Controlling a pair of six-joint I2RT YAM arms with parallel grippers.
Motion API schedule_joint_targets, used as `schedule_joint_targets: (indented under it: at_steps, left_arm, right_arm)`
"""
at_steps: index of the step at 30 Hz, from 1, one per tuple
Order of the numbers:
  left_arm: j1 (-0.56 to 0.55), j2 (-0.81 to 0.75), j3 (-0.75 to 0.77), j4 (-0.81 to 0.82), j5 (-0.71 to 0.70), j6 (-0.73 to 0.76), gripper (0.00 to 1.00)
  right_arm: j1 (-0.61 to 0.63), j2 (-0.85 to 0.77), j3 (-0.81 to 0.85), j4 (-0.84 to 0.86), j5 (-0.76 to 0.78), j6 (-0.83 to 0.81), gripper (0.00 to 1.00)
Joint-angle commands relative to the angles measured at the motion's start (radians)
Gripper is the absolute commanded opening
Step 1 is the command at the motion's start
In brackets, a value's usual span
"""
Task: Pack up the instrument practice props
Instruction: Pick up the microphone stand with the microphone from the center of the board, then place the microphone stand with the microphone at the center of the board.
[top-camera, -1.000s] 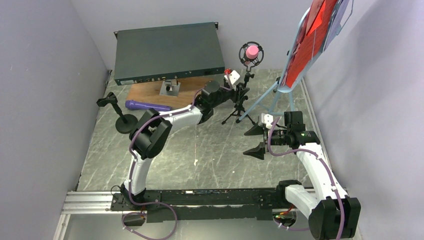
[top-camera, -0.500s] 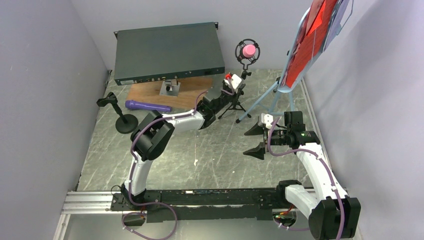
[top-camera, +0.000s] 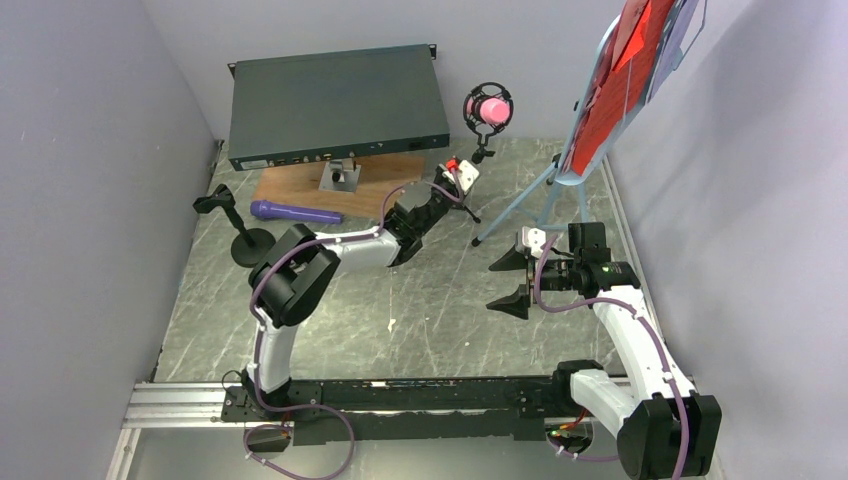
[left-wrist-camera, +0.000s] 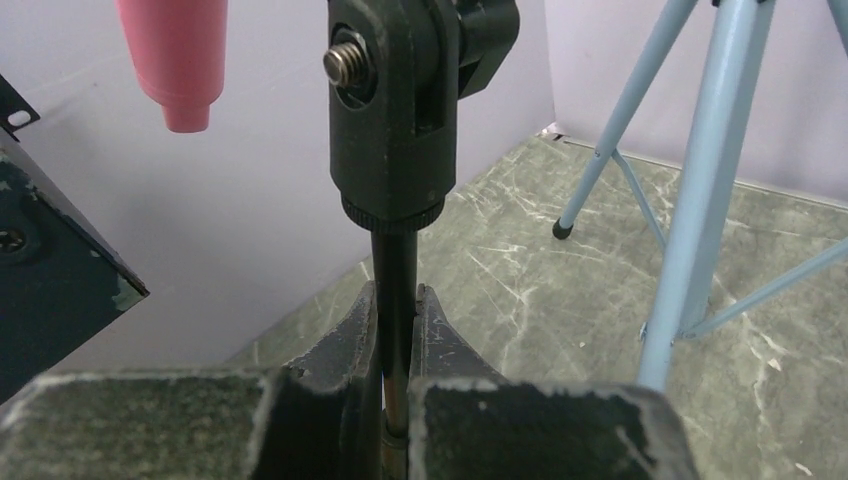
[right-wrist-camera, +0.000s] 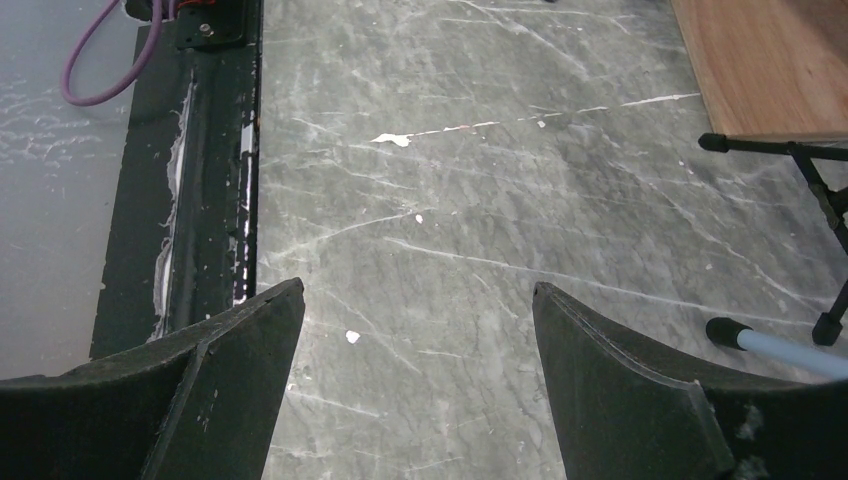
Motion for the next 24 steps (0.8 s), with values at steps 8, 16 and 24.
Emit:
schedule_joint_targets:
  at_steps: [8,16,24]
  left_arm:
    - [-0.004,-0.182,-0.079,0.117,0.069,0.097,0.00]
    - [-0.004,-0.311,-0.212,0.112,0.063,0.025,0.00]
    - [-0.003,-0.504,-0.344,-0.011,0.104,-0.056,0.00]
  right_arm:
    - [-0.003,-0.011,0.021,0.022,-0.019,-0.023,0.87]
    - [0.000,-0.012,0.021,0.013,-0.023,-0.035,0.87]
    - [-0.001,-0.011,0.021,0.010,-0.026,-0.041,0.87]
